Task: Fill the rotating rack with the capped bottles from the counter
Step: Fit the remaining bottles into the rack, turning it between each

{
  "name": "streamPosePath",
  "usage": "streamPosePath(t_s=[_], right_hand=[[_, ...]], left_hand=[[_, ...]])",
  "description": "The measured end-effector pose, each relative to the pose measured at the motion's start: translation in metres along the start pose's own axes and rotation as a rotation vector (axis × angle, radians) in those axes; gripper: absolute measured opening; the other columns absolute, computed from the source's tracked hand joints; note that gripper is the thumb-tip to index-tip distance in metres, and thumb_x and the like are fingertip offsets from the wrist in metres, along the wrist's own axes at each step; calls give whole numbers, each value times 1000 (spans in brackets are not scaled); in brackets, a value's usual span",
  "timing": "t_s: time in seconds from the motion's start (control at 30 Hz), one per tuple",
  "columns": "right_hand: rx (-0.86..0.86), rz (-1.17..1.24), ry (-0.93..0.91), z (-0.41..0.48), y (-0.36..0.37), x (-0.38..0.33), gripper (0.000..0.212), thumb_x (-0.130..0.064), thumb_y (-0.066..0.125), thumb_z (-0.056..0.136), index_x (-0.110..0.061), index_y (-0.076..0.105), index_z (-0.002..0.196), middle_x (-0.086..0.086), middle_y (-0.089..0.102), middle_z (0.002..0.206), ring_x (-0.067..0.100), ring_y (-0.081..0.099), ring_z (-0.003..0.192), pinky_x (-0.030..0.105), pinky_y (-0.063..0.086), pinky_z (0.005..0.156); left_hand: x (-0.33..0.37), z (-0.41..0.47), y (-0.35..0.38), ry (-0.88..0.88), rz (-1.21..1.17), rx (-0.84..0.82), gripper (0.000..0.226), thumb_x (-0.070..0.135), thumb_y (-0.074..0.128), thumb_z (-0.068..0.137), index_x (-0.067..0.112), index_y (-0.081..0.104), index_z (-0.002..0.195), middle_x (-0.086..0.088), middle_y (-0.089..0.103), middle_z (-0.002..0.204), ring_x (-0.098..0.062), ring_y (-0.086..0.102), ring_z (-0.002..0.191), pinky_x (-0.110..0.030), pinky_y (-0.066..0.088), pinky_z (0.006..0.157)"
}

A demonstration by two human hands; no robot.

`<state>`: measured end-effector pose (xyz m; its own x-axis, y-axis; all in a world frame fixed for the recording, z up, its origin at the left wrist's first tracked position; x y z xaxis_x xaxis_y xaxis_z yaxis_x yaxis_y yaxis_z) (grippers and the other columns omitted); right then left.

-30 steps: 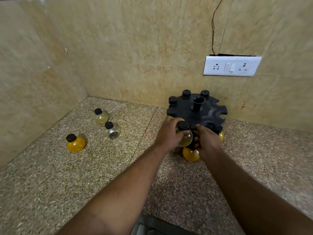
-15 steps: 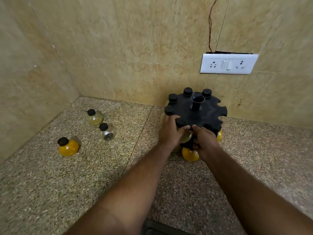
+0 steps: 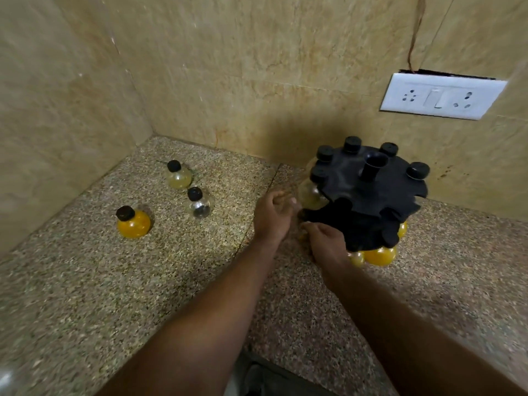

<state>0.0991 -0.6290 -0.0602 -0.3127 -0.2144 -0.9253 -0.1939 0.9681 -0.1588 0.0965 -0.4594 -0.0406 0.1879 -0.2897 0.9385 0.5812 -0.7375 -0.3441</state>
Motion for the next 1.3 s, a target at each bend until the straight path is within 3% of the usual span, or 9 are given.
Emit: streamPosePath(t_s=[0.1,0.2,0.37,0.5,0.6,0.7,0.83,1.13,1.3], right_hand=[[-69,-152,-30,10,34,3,26,-24,56,97,-4,70,88,20,69,85,18,52,61,31,41,55],[-136,-305,-84,25,75,2,19,-28,56,95,-19,71,87,5,71,83,21,62,72,34,49,63],[-212,-503,-157,47,139,0,27,-38,58,95,-25,65,117,-2,69,100,10,62,79,24,43,61],[-265,-713,-187,61,184,5,45,-50,60,89,-31,55,130,3,66,121,21,64,103,38,54,89],[-362,-883,-157,71,217,17,68,-54,62,87,-29,40,147,9,51,146,31,51,130,44,45,106],[-460,-1111,-108,80,242,38,98,-70,57,79,-32,16,159,14,19,165,41,22,149,59,28,116],[-533,-1302,-76,86,258,60,110,-80,55,76,-41,-6,158,7,-18,168,44,-13,152,74,11,113],[-539,-1390,-57,95,273,66,126,-95,48,66,-39,-24,154,11,-35,162,49,-26,147,80,3,107],[-525,-1371,-99,94,269,61,119,-92,49,70,-42,-16,156,8,-27,165,45,-20,150,78,5,109]], left_hand=[[-41,9,-28,-80,13,28,34,36,71,90,18,66,119,-2,65,119,-15,62,103,-22,44,76],[-84,18,-63,-176,9,92,35,40,71,90,21,66,118,0,69,115,-18,65,103,-26,50,82],[-139,29,-112,-283,4,216,35,50,66,86,22,66,107,-2,70,100,-27,69,94,-40,58,80],[-155,40,-152,-306,89,338,67,47,72,84,17,48,139,-12,56,130,-32,57,119,-45,50,97],[-158,55,-171,-321,212,311,83,41,75,84,16,34,151,-14,46,146,-33,44,133,-40,39,105],[-161,78,-182,-241,289,267,87,42,76,83,15,31,153,-13,43,151,-31,38,140,-41,33,111],[-158,107,-185,-105,344,200,78,42,72,88,16,36,152,-11,47,149,-29,40,139,-42,34,112],[-157,133,-179,54,331,126,55,38,74,88,19,58,138,-5,62,130,-22,51,123,-35,44,103],[-152,129,-176,69,353,144,55,42,76,84,20,62,132,-2,67,125,-21,58,118,-35,48,100]])
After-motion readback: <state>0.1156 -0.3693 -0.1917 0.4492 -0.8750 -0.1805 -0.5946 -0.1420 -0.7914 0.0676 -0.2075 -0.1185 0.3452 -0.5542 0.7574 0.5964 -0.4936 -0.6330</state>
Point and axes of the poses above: each hand's wrist, its own z-axis towards the middle knuckle, its own y-axis out of the palm, x = y × z, the point moved 8 cm from there along z, towards the middle knuckle
